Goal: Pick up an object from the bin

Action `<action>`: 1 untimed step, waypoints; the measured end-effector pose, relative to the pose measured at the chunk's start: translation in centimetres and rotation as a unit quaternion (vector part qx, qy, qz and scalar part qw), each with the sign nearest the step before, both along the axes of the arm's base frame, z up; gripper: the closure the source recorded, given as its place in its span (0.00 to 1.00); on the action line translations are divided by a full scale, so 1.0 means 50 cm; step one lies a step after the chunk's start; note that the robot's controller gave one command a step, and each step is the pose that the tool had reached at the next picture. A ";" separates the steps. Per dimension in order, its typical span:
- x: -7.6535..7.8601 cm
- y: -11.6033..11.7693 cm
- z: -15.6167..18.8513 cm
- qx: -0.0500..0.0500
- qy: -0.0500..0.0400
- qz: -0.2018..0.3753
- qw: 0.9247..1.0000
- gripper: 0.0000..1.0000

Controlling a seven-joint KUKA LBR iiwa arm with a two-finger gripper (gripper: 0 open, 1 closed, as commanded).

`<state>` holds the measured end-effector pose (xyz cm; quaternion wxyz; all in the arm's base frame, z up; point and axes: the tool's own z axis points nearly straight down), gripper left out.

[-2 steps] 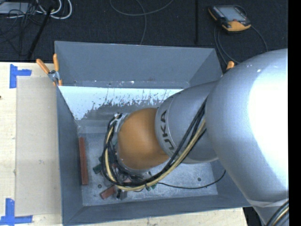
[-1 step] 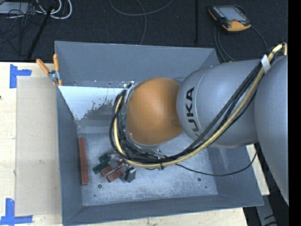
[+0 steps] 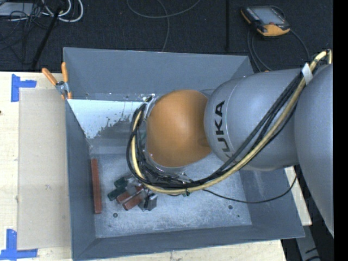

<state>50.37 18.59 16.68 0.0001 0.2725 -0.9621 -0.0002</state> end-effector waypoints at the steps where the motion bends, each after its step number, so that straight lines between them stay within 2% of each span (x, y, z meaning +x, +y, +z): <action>1: 0.009 0.003 0.072 -0.001 0.002 -0.005 1.000 1.00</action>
Offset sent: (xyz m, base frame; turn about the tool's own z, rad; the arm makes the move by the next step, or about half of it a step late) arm 0.0072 0.0004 0.1113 0.0117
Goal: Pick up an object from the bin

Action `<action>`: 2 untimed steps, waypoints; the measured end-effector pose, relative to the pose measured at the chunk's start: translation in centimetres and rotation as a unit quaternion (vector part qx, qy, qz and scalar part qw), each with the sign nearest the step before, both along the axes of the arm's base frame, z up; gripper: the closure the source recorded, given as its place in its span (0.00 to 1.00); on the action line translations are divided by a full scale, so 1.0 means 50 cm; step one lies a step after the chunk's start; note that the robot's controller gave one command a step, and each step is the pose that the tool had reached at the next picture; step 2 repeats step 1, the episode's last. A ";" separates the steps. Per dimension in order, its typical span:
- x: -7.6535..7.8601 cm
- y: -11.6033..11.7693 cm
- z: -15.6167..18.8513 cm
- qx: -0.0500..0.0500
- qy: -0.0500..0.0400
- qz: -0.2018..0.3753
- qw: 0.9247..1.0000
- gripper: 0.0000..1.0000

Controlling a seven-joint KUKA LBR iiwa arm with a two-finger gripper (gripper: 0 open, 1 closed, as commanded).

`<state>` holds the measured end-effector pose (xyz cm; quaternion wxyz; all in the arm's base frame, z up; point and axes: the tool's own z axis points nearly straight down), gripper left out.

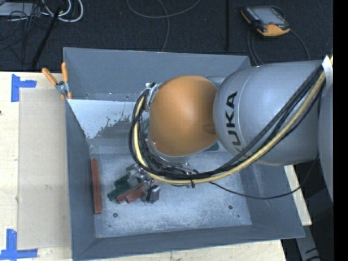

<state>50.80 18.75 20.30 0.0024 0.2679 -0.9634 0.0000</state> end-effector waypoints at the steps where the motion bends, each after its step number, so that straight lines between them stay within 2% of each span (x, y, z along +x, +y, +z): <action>1: 0.002 0.000 0.038 0.000 0.000 -0.002 1.000 1.00; 2: 0.002 0.000 0.038 0.000 0.000 -0.002 1.000 1.00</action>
Offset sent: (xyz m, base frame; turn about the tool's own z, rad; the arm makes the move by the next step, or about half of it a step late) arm 0.0421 -0.0262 -0.1105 -0.1929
